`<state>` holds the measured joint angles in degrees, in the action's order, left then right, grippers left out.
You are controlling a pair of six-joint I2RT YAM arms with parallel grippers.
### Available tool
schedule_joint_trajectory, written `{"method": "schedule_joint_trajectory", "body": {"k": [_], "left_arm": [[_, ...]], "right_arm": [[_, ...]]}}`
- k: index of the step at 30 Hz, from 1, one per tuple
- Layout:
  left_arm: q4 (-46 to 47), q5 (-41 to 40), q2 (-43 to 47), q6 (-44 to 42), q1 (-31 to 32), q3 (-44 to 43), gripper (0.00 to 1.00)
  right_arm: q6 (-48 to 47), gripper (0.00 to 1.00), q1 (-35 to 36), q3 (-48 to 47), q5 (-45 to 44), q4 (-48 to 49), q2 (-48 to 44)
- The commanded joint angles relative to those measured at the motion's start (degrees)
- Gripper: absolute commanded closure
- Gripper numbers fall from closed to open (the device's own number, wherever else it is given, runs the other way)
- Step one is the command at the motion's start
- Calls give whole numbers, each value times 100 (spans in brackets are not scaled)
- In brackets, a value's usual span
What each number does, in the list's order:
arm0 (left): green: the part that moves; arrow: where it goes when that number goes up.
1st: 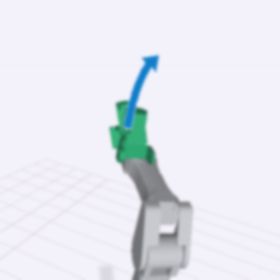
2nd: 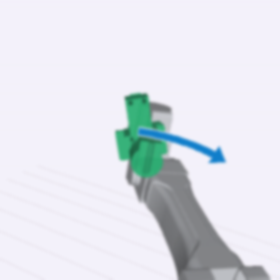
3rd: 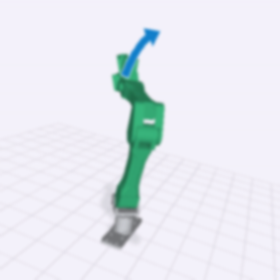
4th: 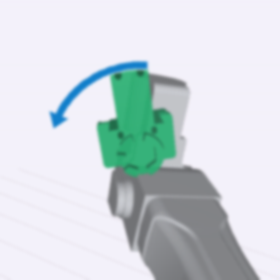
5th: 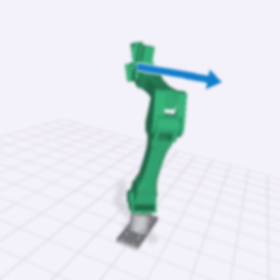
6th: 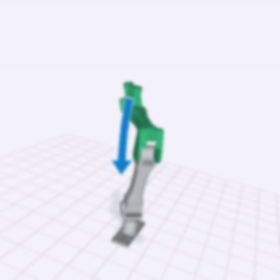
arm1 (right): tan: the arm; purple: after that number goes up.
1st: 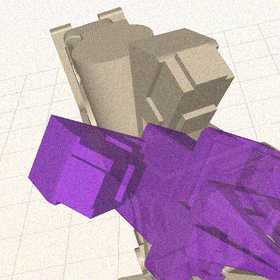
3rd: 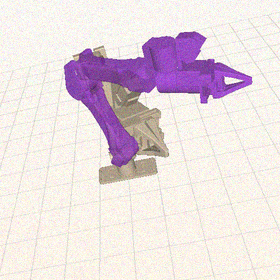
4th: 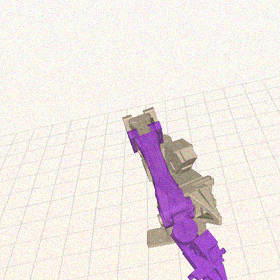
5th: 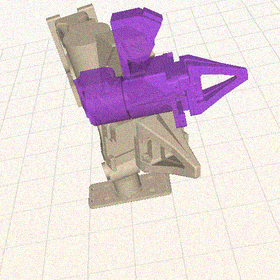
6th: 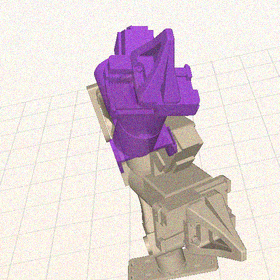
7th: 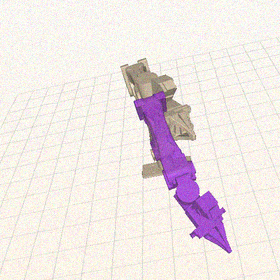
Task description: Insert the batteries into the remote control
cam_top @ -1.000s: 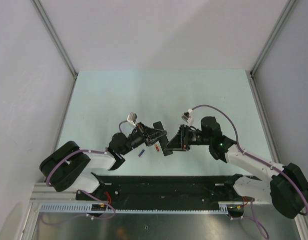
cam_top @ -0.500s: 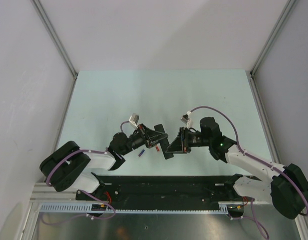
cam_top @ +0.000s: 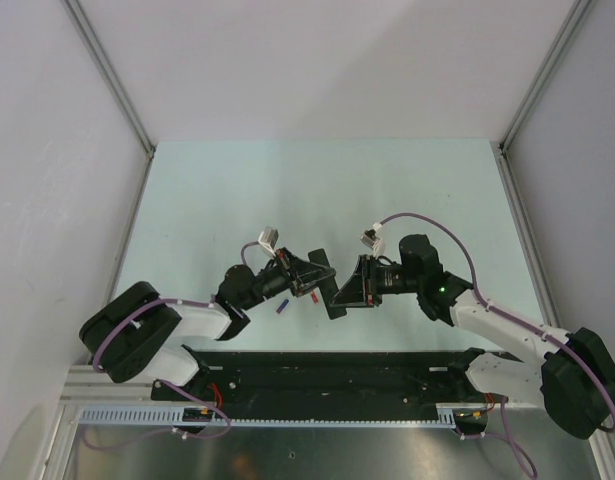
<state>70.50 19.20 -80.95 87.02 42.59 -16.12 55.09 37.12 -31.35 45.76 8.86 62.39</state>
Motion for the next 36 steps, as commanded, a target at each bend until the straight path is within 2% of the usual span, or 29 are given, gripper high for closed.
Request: {"method": "schedule_joint_trajectory", "body": {"k": [1, 9, 16, 27, 34, 36], "left_arm": [[1932, 504, 44, 201, -23, -172, 100], [1932, 1068, 290, 52, 144, -76, 100], [1924, 1455, 404, -115, 408, -111, 100], [1906, 1587, 343, -221, 733, 74, 100], [1853, 1622, 378, -238, 830, 127, 100], [1836, 1587, 387, -265, 821, 144, 100]], "right_arm": [[10, 91, -74, -11, -199, -79, 168], [81, 100, -276, -327, -287, 309, 458], [160, 100, -443, -468, -409, 608, 643], [195, 100, -777, -670, -805, 722, 695], [213, 100, -821, -899, -761, 871, 994], [248, 96, -821, -943, -648, 968, 1056]]}}
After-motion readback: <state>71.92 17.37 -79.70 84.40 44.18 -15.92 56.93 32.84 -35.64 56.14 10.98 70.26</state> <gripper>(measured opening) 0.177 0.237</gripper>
